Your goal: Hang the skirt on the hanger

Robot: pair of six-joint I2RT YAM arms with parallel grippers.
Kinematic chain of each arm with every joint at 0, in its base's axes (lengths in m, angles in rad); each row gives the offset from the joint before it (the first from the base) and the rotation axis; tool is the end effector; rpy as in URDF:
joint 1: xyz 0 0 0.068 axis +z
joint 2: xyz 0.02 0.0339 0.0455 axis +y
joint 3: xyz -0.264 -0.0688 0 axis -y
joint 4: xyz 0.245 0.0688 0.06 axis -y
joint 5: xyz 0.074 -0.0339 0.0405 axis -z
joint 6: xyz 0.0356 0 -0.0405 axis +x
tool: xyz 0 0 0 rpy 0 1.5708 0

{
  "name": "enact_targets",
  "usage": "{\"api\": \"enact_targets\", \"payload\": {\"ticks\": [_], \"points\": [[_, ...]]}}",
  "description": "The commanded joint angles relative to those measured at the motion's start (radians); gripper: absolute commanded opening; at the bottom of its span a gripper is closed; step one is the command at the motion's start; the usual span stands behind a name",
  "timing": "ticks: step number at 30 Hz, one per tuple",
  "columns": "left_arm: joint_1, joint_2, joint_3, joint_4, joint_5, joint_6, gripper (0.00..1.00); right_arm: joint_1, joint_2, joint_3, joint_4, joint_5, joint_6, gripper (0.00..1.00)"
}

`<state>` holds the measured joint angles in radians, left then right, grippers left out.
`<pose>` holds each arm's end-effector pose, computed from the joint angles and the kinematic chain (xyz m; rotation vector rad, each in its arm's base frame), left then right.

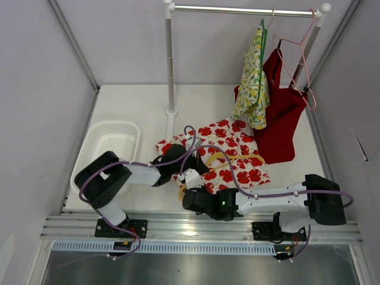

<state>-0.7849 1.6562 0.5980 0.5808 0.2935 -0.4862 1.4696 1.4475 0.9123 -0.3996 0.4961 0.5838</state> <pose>0.2127 -0.2271 0.1428 0.5230 2.1459 -1.0564 0.0463 0.2882 0.2174 -0.8399 2.2333 0.3579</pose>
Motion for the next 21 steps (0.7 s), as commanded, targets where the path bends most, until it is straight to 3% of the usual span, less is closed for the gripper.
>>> {"api": "enact_targets", "payload": {"ticks": [1,21], "points": [[0.015,-0.016,-0.007,-0.199,-0.1,0.087,0.0,0.02,-0.009,-0.032,-0.008,-0.019,0.037,0.02],[0.079,-0.033,-0.021,-0.272,-0.234,0.077,0.0,0.081,0.043,-0.012,-0.036,-0.136,0.03,0.02]]}}
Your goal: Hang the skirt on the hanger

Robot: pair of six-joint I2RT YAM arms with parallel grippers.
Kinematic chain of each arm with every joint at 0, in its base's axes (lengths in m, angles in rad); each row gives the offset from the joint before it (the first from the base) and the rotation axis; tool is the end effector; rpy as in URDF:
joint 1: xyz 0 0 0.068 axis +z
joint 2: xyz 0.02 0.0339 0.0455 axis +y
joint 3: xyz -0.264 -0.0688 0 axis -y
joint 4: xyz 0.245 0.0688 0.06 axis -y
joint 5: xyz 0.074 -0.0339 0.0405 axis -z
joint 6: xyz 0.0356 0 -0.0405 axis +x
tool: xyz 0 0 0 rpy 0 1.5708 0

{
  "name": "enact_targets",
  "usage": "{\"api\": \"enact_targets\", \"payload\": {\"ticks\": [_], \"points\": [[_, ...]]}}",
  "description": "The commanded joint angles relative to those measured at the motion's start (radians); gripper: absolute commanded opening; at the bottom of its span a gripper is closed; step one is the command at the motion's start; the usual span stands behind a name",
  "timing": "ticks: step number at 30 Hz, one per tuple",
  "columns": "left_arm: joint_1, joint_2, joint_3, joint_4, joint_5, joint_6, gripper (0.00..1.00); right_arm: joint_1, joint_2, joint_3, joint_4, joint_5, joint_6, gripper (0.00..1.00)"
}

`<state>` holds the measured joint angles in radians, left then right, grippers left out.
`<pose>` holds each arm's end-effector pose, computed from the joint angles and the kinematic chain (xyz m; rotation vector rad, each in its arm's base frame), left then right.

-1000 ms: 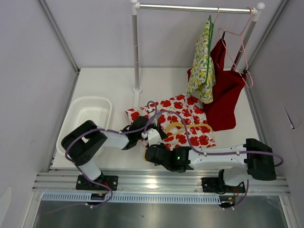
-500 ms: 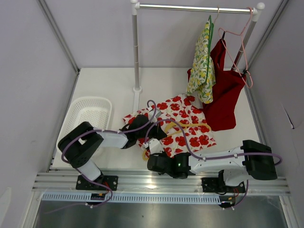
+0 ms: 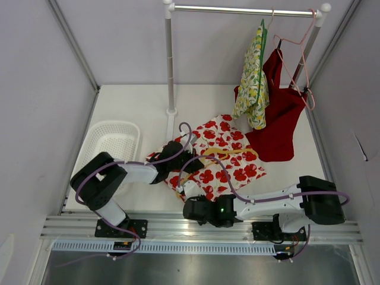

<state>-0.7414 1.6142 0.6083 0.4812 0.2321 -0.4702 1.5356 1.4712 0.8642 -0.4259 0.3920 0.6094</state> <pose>0.2211 -0.2136 0.1480 0.4496 2.1874 -0.9451 0.0236 0.2833 0.1939 -1.0037 2.3192 0.3715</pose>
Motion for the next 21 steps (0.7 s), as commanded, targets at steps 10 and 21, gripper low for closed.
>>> {"api": "enact_targets", "payload": {"ticks": [10,21], "points": [[0.045,-0.011,-0.071,-0.15,-0.188,0.058,0.0,0.015,0.04,0.053,-0.011,-0.05,0.001,0.17],[0.045,-0.059,-0.162,-0.076,-0.14,0.047,0.0,-0.342,-0.216,0.038,-0.157,0.023,0.16,0.67]]}}
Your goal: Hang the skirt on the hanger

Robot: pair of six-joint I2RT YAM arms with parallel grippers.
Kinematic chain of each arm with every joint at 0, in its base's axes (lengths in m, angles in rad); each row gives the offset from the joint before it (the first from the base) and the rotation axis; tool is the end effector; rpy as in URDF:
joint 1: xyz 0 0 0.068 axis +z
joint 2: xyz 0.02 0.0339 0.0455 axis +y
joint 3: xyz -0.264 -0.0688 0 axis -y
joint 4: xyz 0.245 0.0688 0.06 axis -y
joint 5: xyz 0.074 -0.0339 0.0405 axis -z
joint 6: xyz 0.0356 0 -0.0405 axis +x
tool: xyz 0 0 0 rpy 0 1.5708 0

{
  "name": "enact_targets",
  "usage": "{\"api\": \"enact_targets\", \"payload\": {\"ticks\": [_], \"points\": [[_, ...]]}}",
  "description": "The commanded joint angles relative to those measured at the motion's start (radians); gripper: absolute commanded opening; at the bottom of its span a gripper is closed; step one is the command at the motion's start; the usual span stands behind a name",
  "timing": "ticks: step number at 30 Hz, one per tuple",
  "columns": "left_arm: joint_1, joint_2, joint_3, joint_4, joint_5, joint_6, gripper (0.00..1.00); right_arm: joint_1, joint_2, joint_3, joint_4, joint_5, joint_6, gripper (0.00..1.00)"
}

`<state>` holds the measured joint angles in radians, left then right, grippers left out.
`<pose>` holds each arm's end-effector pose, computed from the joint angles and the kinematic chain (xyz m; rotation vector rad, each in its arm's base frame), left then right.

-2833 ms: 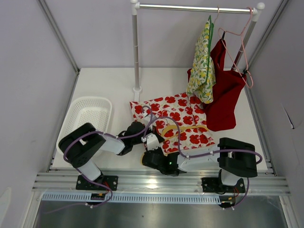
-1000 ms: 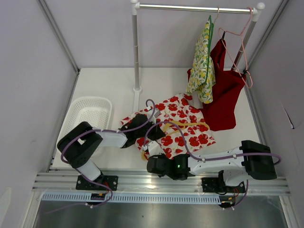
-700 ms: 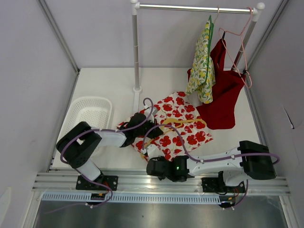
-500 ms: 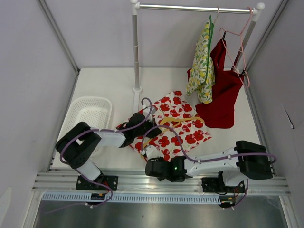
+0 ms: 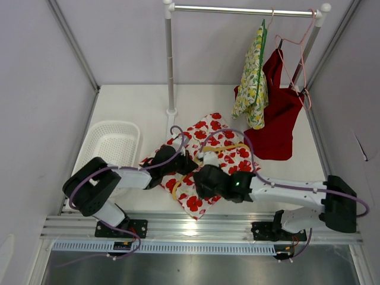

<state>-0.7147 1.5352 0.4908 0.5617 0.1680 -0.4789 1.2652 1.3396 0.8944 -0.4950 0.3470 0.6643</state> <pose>0.2092 -0.1895 0.1450 0.3651 2.1427 -0.8892 0.0927 0.2537 0.2323 -0.5973 2.4058 0.4164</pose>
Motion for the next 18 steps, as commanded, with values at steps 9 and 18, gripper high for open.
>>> {"api": "enact_targets", "payload": {"ticks": [9,18], "points": [[0.018,-0.003,-0.058,-0.114,-0.064,0.019,0.0,-0.409,-0.258,-0.215,-0.123,0.014,0.31,0.57],[0.018,-0.006,-0.078,-0.091,-0.062,0.01,0.0,-0.515,-0.254,-0.368,-0.025,-0.068,0.382,0.59]]}}
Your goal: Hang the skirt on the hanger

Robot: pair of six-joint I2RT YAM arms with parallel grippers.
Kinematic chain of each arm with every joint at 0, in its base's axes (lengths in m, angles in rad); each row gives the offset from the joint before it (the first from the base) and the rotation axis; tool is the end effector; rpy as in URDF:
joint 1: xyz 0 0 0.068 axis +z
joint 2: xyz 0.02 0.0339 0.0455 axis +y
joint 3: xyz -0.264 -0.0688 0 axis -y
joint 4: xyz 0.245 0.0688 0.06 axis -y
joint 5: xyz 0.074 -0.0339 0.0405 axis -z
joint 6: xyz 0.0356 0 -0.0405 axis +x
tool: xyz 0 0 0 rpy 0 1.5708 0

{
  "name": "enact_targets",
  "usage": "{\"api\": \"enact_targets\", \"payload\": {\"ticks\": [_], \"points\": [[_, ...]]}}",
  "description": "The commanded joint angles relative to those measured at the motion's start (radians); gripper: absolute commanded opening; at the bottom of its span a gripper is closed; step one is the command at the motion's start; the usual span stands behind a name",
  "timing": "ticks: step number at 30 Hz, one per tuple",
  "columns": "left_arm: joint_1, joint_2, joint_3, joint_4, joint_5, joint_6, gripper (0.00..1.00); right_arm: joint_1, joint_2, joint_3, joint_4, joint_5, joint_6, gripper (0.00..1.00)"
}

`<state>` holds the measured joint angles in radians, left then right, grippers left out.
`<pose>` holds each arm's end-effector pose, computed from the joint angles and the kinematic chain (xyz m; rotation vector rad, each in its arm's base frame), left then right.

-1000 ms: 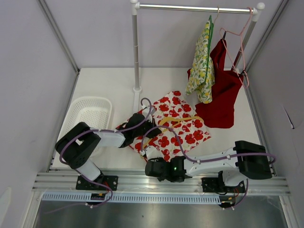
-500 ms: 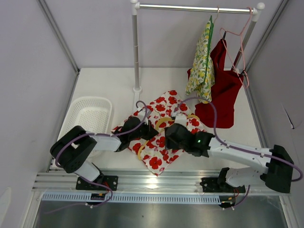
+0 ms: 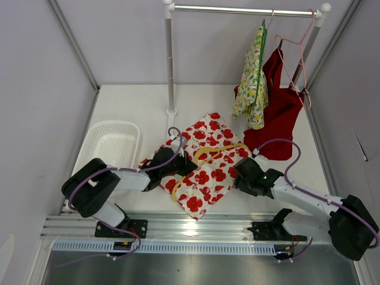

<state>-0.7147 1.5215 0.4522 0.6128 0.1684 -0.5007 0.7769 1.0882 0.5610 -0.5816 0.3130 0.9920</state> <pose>0.2040 -0.1849 0.1431 0.3417 2.1234 -0.9128 0.1414 0.1236 0.1794 0.3755 2.5782 0.2134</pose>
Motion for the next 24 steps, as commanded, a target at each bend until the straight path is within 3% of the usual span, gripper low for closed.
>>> {"api": "enact_targets", "payload": {"ticks": [1,17,21,24], "points": [[0.018,0.012,-0.043,-0.14,-0.06,0.03,0.0,-0.028,0.013,-0.041,0.08,-0.032,0.06,0.59],[0.017,0.028,-0.06,-0.1,-0.03,0.025,0.0,-0.004,0.208,-0.041,0.212,0.005,0.092,0.57],[0.018,0.023,-0.063,-0.099,-0.026,0.027,0.0,-0.005,0.252,-0.036,0.216,0.017,0.085,0.49],[0.018,0.02,-0.063,-0.097,-0.027,0.025,0.0,-0.007,0.289,-0.038,0.226,0.02,0.082,0.35]]}}
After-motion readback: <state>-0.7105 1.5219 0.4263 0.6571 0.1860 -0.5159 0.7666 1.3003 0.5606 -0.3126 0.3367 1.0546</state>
